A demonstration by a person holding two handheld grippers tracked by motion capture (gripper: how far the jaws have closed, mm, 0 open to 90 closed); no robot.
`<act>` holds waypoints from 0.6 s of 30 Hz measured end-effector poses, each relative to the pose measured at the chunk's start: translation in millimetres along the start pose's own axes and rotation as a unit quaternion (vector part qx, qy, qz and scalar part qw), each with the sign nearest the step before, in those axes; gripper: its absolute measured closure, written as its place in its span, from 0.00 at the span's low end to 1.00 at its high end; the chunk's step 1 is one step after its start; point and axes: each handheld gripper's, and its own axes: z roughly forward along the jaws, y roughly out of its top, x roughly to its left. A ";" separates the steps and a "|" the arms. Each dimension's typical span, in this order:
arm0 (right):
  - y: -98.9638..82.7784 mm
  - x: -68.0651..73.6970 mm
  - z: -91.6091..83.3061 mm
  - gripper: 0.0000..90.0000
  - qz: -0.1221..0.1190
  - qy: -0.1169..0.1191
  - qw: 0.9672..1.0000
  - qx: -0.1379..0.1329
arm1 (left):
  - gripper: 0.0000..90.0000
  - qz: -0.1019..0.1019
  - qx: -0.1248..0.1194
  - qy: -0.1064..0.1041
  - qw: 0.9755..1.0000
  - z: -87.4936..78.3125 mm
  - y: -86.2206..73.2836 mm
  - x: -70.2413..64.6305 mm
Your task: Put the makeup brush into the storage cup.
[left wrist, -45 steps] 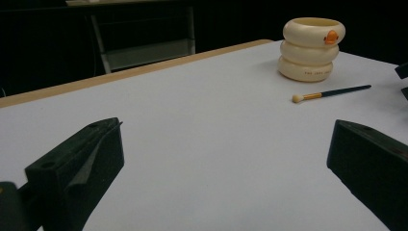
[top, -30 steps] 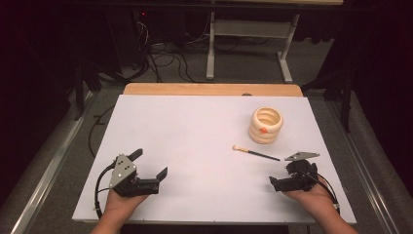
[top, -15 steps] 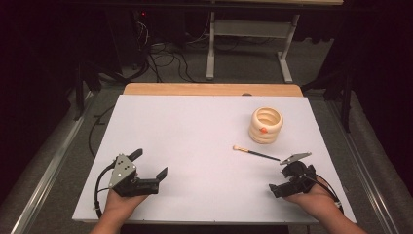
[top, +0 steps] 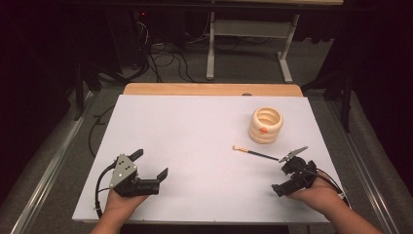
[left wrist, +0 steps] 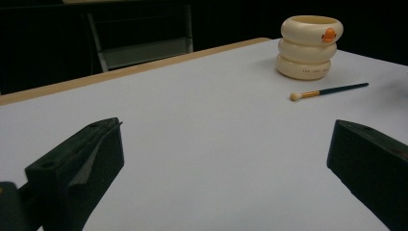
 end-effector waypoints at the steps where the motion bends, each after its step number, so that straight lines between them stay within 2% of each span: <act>1: 1.2 -0.3 0.1 0.02 0.000 0.004 1.000 0.001 | 0.00 0.000 0.000 0.000 1.000 -0.1 0.0 0.0; 18: 22.8 -3.9 1.7 0.03 -0.031 -0.001 0.998 0.046 | 0.00 -0.004 -0.003 0.000 1.000 -0.9 0.3 1.0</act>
